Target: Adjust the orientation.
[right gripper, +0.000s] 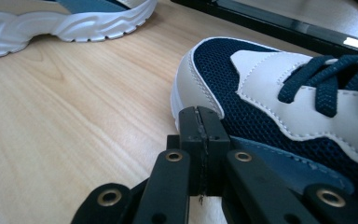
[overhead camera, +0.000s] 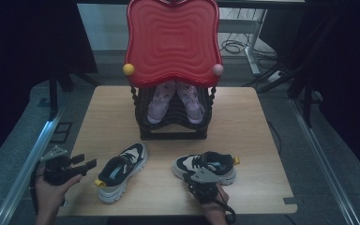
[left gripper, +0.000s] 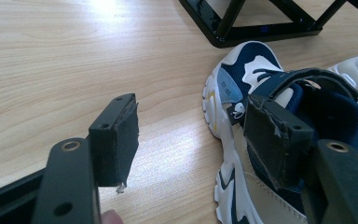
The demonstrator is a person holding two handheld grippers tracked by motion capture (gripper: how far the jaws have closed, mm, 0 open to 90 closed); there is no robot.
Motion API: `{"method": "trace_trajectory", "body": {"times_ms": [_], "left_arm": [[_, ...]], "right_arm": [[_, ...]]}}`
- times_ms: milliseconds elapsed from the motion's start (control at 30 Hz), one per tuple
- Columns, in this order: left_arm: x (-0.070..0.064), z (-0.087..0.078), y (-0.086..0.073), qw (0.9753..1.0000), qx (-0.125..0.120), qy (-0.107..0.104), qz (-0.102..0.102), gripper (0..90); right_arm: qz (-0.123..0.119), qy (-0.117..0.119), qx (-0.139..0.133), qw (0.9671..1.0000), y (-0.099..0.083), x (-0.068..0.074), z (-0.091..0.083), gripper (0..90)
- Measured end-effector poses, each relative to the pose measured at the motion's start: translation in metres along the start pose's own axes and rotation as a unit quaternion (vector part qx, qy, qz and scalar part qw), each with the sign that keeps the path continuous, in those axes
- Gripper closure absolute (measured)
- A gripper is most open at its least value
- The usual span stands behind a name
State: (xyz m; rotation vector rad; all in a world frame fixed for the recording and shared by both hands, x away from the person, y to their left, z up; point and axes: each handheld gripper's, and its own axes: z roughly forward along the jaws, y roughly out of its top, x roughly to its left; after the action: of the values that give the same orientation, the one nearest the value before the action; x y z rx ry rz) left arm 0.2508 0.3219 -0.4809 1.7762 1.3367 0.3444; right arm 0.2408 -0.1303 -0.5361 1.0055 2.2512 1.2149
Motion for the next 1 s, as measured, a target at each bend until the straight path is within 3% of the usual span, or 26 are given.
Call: {"method": "trace_trajectory", "body": {"times_ms": [233,567,867,1000], "left_arm": [[0.002,-0.001,0.000,1.0000,-0.001,0.002,-0.002,35.7],[0.001,-0.001,0.000,1.0000,-0.001,0.001,0.000,35.7],[0.000,0.001,0.000,1.0000,0.002,0.001,0.001,35.7],[0.000,0.000,0.000,1.0000,0.000,0.002,0.001,35.7]], "right_arm": [[0.001,-0.005,-0.001,1.0000,0.004,-0.001,0.008,90.0],[0.011,0.012,-0.007,0.9998,0.006,-0.003,0.003,90.0],[0.036,0.044,-0.056,0.9968,0.023,-0.014,-0.029,90.0],[0.040,0.041,-0.085,0.9948,0.037,-0.026,-0.046,90.0]]}}
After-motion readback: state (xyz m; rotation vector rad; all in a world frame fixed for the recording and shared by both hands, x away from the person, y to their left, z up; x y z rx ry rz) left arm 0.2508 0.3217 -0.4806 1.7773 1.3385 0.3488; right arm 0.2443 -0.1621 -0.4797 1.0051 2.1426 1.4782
